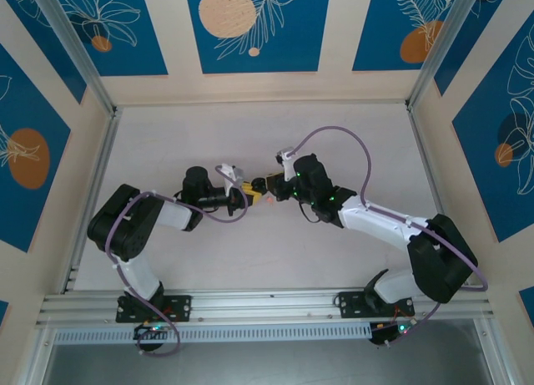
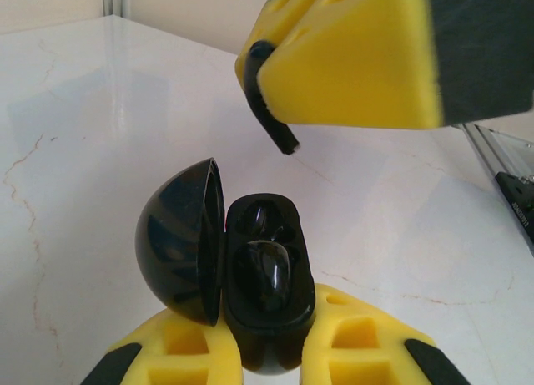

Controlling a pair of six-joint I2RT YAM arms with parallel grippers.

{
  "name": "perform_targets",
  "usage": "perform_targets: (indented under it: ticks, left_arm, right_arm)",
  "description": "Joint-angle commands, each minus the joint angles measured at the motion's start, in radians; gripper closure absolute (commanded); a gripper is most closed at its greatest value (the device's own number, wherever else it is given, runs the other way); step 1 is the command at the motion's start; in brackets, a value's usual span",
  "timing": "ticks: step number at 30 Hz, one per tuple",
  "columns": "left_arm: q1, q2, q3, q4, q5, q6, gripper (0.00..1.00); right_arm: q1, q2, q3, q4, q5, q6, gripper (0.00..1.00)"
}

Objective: Insert wireless bluetooth earbuds into charging case

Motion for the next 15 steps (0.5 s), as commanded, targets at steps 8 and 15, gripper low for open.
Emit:
perform_targets:
  ticks: [8,15]
  left_arm:
    - [-0.008,0.023,0.002,0.134,0.047,-0.073,0.93]
    - [-0.006,0.016,-0.001,0.143,0.048,-0.084,0.93]
  right_arm:
    - [0.061,0.008,0.001,0.132,-0.006,-0.058,0.8]
    - [0.061,0.012,-0.006,0.121,0.013,-0.06,0.8]
